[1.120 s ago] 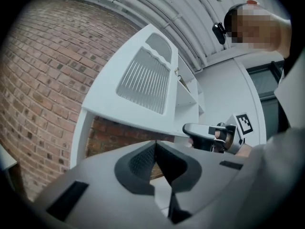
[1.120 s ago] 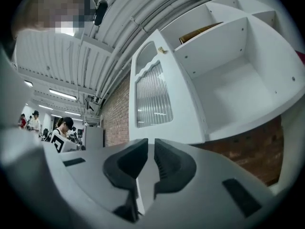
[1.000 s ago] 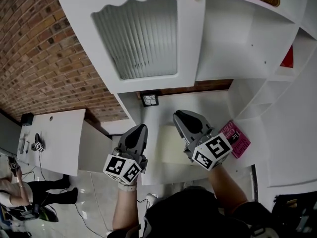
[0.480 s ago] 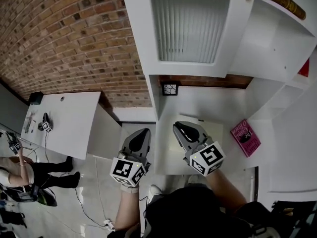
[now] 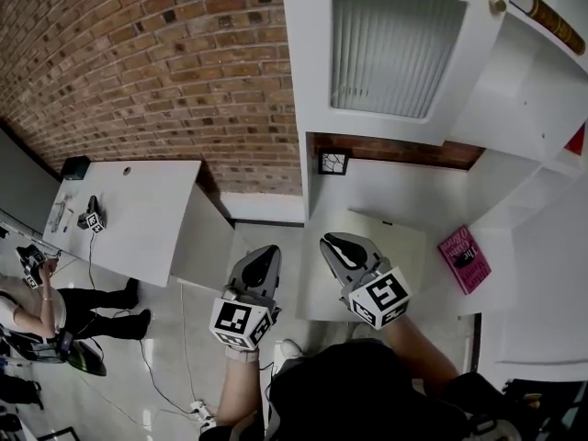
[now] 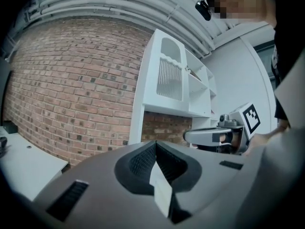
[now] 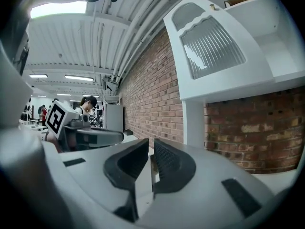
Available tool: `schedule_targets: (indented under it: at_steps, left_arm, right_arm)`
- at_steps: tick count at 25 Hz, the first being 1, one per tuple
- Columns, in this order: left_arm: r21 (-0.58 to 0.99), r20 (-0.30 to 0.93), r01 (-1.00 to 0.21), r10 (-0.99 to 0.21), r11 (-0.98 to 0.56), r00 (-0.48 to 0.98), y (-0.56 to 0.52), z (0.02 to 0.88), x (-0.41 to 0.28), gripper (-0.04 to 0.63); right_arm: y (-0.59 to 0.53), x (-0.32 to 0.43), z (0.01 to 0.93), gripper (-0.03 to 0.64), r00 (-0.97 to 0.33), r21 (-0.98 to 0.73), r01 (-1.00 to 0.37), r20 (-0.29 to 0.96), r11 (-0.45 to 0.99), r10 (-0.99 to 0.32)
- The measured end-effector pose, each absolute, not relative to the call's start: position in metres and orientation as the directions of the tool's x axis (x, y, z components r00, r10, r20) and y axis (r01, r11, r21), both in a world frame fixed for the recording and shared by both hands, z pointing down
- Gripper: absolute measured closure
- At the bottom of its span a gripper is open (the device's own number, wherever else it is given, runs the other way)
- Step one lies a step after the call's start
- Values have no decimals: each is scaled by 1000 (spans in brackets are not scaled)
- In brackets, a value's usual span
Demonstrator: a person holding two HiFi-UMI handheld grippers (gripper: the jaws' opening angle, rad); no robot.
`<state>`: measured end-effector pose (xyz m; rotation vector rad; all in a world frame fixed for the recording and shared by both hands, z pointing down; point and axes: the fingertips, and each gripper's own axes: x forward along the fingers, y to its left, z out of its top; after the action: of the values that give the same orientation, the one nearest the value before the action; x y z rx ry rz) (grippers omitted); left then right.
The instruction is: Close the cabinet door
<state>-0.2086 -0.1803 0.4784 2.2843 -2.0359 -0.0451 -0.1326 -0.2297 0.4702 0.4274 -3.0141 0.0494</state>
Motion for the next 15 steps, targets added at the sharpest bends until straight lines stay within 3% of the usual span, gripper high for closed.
schedule_targets:
  at_steps: [15]
  left_arm:
    - [108, 16, -993, -999, -46, 48, -156, 486, -237, 584]
  right_arm:
    - [-208, -155, 476, 575, -969, -16, -218, 124, 976, -215]
